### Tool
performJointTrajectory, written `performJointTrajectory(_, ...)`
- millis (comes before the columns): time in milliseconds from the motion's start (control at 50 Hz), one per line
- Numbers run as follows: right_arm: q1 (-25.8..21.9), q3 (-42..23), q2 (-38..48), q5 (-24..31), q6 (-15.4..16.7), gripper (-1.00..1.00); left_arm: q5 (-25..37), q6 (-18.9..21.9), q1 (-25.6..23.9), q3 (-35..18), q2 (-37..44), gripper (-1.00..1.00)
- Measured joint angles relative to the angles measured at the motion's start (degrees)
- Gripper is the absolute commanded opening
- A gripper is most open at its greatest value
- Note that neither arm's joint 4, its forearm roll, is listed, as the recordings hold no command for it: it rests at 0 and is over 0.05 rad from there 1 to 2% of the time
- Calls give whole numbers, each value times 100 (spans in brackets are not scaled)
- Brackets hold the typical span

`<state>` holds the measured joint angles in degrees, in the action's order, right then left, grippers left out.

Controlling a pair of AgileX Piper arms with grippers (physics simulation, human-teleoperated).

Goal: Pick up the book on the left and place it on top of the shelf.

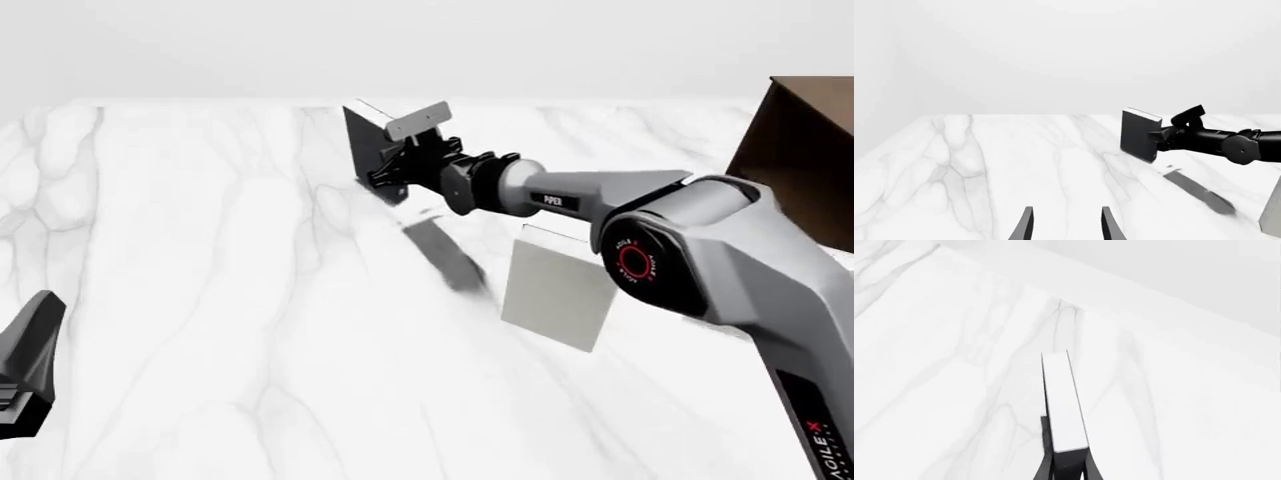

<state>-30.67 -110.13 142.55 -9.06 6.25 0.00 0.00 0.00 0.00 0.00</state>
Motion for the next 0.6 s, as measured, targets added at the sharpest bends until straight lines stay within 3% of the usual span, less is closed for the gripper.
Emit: performJointTrajectory(600,48,2432,-2346,-783,32,-100,0,0,0,0,0,100)
